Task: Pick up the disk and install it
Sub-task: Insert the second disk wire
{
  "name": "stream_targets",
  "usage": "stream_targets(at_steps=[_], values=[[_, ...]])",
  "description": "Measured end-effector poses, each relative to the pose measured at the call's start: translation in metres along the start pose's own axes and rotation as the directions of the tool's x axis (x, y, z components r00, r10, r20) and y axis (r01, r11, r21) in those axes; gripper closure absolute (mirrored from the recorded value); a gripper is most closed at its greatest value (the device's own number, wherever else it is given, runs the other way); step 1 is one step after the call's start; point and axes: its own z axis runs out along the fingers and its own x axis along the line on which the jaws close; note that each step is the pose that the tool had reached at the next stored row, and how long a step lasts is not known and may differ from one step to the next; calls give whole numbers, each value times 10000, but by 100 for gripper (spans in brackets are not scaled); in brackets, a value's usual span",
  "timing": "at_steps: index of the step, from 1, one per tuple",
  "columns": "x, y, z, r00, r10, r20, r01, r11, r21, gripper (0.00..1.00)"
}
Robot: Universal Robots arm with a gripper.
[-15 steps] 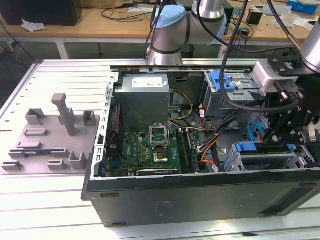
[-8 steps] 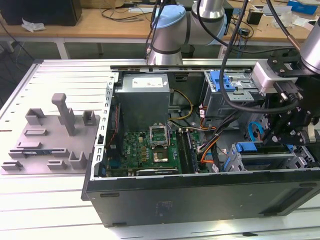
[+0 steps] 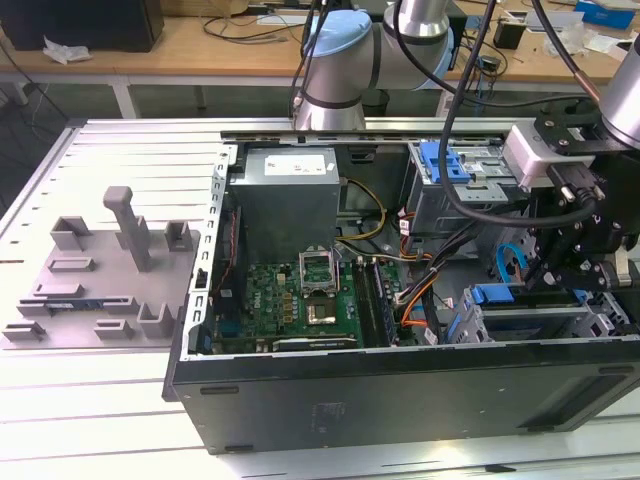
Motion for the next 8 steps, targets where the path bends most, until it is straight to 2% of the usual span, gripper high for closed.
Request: stream_targets(at_steps=[6, 7, 8], values=[[0, 2, 0, 10000, -1, 5, 1, 10000, 2, 84], [-1, 4, -3, 10000, 0, 6, 0, 10000, 2, 83], [-1, 4, -11, 10000, 0, 2, 0, 10000, 2, 77]])
